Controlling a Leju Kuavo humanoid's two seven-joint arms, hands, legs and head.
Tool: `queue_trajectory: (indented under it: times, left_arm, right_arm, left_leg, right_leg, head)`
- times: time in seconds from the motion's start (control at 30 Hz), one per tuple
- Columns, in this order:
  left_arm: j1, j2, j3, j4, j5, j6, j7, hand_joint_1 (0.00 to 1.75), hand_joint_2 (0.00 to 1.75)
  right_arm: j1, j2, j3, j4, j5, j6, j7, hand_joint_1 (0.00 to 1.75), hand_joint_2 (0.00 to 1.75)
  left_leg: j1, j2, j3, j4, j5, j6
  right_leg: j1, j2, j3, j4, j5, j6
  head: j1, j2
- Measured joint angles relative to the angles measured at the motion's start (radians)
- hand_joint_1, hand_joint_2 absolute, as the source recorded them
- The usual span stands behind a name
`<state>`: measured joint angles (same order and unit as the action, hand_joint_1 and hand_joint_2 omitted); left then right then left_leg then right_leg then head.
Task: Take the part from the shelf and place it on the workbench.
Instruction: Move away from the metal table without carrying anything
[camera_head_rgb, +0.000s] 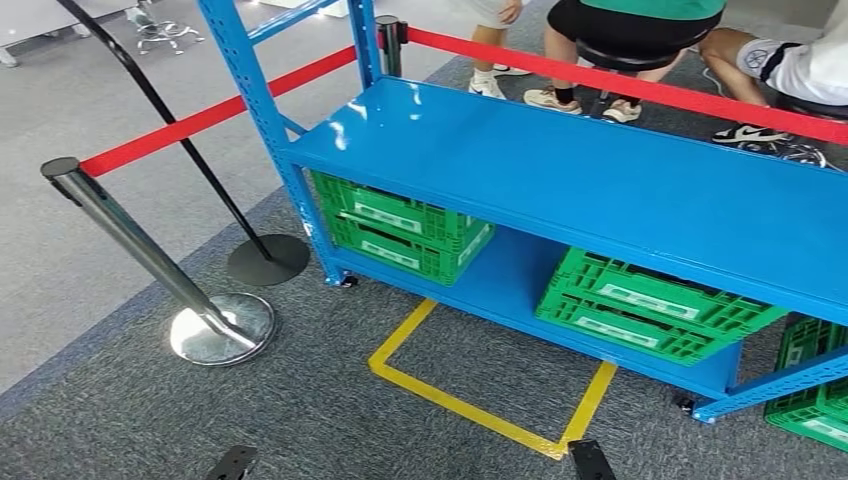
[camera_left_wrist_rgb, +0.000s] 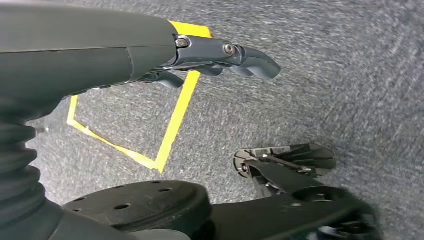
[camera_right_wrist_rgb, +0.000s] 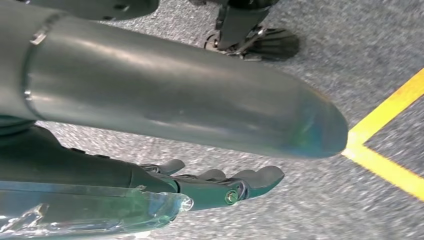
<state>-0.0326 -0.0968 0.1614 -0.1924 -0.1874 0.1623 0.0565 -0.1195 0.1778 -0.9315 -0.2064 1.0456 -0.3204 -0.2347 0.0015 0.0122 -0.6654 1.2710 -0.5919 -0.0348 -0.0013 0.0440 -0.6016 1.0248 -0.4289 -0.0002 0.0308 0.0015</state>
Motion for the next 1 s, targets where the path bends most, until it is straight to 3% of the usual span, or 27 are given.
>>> queue_trajectory:
  times: [0.07,0.13,0.2,0.27,0.33,0.4,0.47,0.5,0.53,0.57,0.63,0.7,0.77,0.83,0.9,0.93,0.97,1.0]
  left_arm:
    - [-0.001,0.000,0.000,0.000,0.000,0.000,0.000,0.00,1.75]
    - [-0.003,0.000,0.000,0.000,0.000,0.001,0.000,0.00,1.75]
    - [-0.004,0.000,0.000,0.000,0.000,0.002,0.001,0.00,1.75]
    - [-0.005,0.000,0.000,0.000,0.000,0.002,0.003,0.00,1.75]
    - [-0.005,0.001,0.000,0.000,-0.001,0.002,0.003,0.00,1.75]
    - [-0.003,0.002,0.000,0.000,-0.001,0.002,0.003,0.00,1.75]
    - [0.001,0.002,0.000,0.000,-0.001,0.002,0.004,0.00,1.75]
    - [0.001,0.002,0.000,0.000,-0.002,0.002,0.004,0.00,1.75]
    - [0.000,0.002,0.000,0.000,-0.002,0.002,0.004,0.00,1.75]
    - [-0.001,0.002,0.000,0.000,-0.002,0.002,0.004,0.00,1.75]
    - [-0.002,0.001,0.000,0.000,-0.003,0.001,0.004,0.00,1.75]
    - [-0.002,0.002,0.000,0.000,-0.003,0.001,0.004,0.00,1.75]
    - [-0.003,0.002,0.000,0.000,-0.005,0.001,0.005,0.00,1.75]
    - [-0.004,0.003,0.000,0.000,-0.008,0.002,0.006,0.00,1.75]
    - [-0.003,0.003,0.000,0.000,-0.010,0.004,0.006,0.00,1.75]
    - [-0.001,0.003,0.000,0.000,-0.011,0.005,0.006,0.00,1.75]
    - [0.000,0.002,0.000,0.000,-0.011,0.005,0.006,0.00,1.75]
    - [0.001,0.002,0.000,0.000,-0.011,0.005,0.006,0.00,1.75]
  right_arm:
    - [0.001,0.000,0.000,0.000,0.000,0.001,0.000,0.00,0.00]
    - [-0.001,0.000,0.000,0.000,0.000,0.002,0.000,0.00,0.00]
    - [-0.001,0.000,0.000,0.000,0.000,0.003,0.000,0.00,0.00]
    - [0.006,0.000,0.000,0.000,0.000,0.003,0.000,0.00,0.00]
    - [0.011,0.000,0.000,0.000,-0.001,0.003,0.001,0.00,0.00]
    - [0.007,0.000,0.000,0.000,-0.001,0.003,0.001,0.00,0.00]
    - [0.004,0.000,0.000,0.000,-0.001,0.003,0.001,0.00,0.00]
    - [0.005,0.000,0.000,0.000,-0.001,0.002,0.002,0.00,0.00]
    - [0.007,0.000,0.000,0.000,-0.001,0.002,0.002,0.00,0.00]
    - [0.007,0.000,0.000,0.000,-0.001,0.001,0.002,0.00,0.00]
    - [0.003,0.001,0.000,0.000,0.000,-0.002,0.002,0.00,0.00]
    - [-0.001,0.003,0.000,0.000,0.001,-0.006,0.003,0.00,0.00]
    - [0.001,0.004,0.000,0.000,0.001,-0.009,0.003,0.00,0.00]
    - [0.003,0.005,0.000,0.000,0.001,-0.010,0.004,0.00,0.00]
    - [0.001,0.007,0.000,0.000,0.000,-0.011,0.004,0.00,0.00]
    - [0.000,0.008,0.000,0.000,0.000,-0.011,0.004,0.00,0.00]
    - [0.000,0.009,0.000,0.000,0.000,-0.011,0.004,0.00,0.00]
    - [0.001,0.009,0.000,0.000,-0.001,-0.011,0.004,0.00,0.00]
  left_leg:
    - [0.003,-0.013,0.042,-0.090,0.066,0.001]
    - [0.009,-0.056,0.101,-0.216,0.116,0.002]
    - [0.010,-0.081,0.122,-0.270,0.123,0.008]
    - [0.009,-0.064,0.121,-0.275,0.127,0.023]
    - [0.009,-0.043,0.121,-0.280,0.133,0.038]
    - [0.006,-0.018,0.120,-0.282,0.134,0.047]
    - [0.003,0.009,0.120,-0.281,0.133,0.049]
    - [0.002,0.021,0.120,-0.281,0.133,0.049]
    - [0.002,0.032,0.121,-0.281,0.133,0.048]
    - [0.002,0.043,0.122,-0.281,0.131,0.047]
    - [-0.003,0.061,0.127,-0.279,0.127,0.039]
    - [-0.008,0.078,0.130,-0.278,0.124,0.030]
    - [-0.008,0.092,0.132,-0.279,0.123,0.019]
    - [-0.004,0.066,0.122,-0.253,0.100,0.007]
    - [-0.002,0.019,0.074,-0.146,0.039,-0.002]
    - [-0.001,0.007,0.040,-0.076,0.008,-0.004]
    - [-0.001,0.003,0.011,-0.019,-0.010,-0.004]
    - [-0.001,0.001,-0.005,0.007,-0.008,-0.004]
  right_leg:
    - [-0.002,0.027,-0.001,0.000,0.004,0.006]
    - [-0.003,0.053,-0.007,0.004,0.008,0.016]
    - [-0.004,0.074,-0.017,0.004,0.015,0.029]
    - [-0.008,0.083,-0.027,0.000,0.021,0.042]
    - [-0.007,0.042,-0.050,0.038,-0.005,0.050]
    - [-0.005,-0.015,-0.103,0.157,-0.072,0.055]
    - [-0.006,-0.033,-0.151,0.274,-0.121,0.058]
    - [-0.006,-0.036,-0.151,0.285,-0.119,0.059]
    - [-0.006,-0.039,-0.132,0.258,-0.101,0.059]
    - [-0.005,-0.050,-0.093,0.195,-0.071,0.058]
    - [-0.001,-0.094,-0.014,0.061,-0.032,0.051]
    - [0.005,-0.115,0.016,0.008,-0.025,0.039]
    - [0.005,-0.091,0.013,0.006,-0.020,0.025]
    - [0.000,-0.069,0.011,0.002,-0.014,0.013]
    - [-0.004,-0.047,0.009,0.001,-0.009,0.005]
    - [-0.005,-0.035,0.007,0.001,-0.008,0.003]
    - [-0.005,-0.022,0.006,0.001,-0.008,0.001]
    - [-0.005,-0.011,0.006,0.001,-0.007,0.001]
  head:
    - [0.000,0.000]
    - [0.000,0.000]
    - [-0.001,0.000]
    - [0.000,0.000]
    - [0.005,0.000]
    - [0.010,0.000]
    - [0.010,0.000]
    - [0.011,0.000]
    - [0.011,0.000]
    - [0.011,0.000]
    - [0.010,0.000]
    - [0.009,0.000]
    - [0.008,0.000]
    - [0.007,0.000]
    - [0.005,0.000]
    - [0.005,0.000]
    - [0.005,0.000]
    - [0.005,0.000]
